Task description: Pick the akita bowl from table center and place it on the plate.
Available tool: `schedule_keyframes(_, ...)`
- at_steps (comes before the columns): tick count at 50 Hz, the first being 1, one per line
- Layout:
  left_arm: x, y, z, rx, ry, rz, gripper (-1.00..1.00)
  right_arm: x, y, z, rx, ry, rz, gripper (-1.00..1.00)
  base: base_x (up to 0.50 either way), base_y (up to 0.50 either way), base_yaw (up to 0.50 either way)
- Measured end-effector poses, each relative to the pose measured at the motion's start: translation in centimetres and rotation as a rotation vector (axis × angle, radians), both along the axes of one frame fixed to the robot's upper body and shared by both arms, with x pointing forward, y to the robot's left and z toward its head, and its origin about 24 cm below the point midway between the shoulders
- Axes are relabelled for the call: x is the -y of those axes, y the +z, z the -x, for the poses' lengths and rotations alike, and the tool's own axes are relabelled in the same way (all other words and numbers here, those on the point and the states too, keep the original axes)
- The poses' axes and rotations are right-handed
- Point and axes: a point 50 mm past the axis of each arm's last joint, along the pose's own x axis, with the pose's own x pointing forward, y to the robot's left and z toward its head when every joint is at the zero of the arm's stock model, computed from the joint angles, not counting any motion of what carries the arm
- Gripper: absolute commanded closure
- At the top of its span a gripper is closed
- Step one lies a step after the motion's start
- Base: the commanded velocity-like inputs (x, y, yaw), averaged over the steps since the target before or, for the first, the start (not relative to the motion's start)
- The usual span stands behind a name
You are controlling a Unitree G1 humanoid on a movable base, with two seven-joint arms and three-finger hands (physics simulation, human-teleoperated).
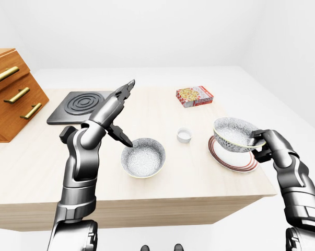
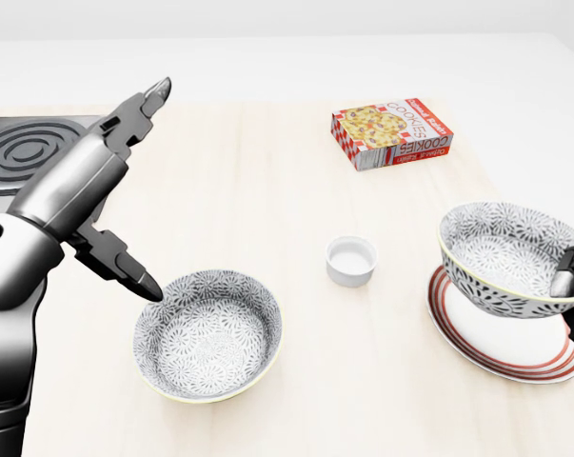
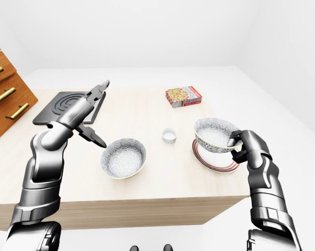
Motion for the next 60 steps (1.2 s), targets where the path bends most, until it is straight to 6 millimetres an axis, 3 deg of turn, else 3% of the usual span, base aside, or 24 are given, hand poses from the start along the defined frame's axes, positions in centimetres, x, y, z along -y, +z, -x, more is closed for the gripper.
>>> schedule_keyframes(19, 0.0, -0.3, -0.1, -0.011, 0.002, 0.002, -1.00, 0.6, -1.8, -0.8, -0.026, -0.033, 0.038, 1.00, 0.00, 0.00, 0.00)
schedule_keyframes(44, 0.1, -0.5, -0.1, -0.017, 0.002, 0.000, -1.00, 1.7, -3.7, 0.1, -0.080, -0.100, 0.049, 1.00, 0.00, 0.00, 0.00)
schedule_keyframes(45, 0.1, -0.5, -0.1, -0.018, 0.002, 0.000, -1.00, 1.7, -3.7, 0.2, -0.081, -0.102, 0.049, 0.80, 0.00, 0.00, 0.00)
schedule_keyframes(46, 0.1, -0.5, -0.1, -0.018, 0.002, 0.001, -1.00, 1.8, -3.8, 0.2, -0.079, -0.105, 0.047, -0.01, 0.00, 0.00, 0.00)
schedule_keyframes(47, 0.1, -0.5, -0.1, -0.019, 0.002, 0.001, -1.00, 1.8, -3.8, 0.3, -0.077, -0.109, 0.044, -0.98, 0.00, 0.00, 0.00)
schedule_keyframes(60, 0.1, -0.7, 0.0, -0.020, 0.001, 0.003, -1.00, 2.2, -3.8, 0.7, -0.032, -0.153, 0.008, -1.00, 0.00, 0.00, 0.00)
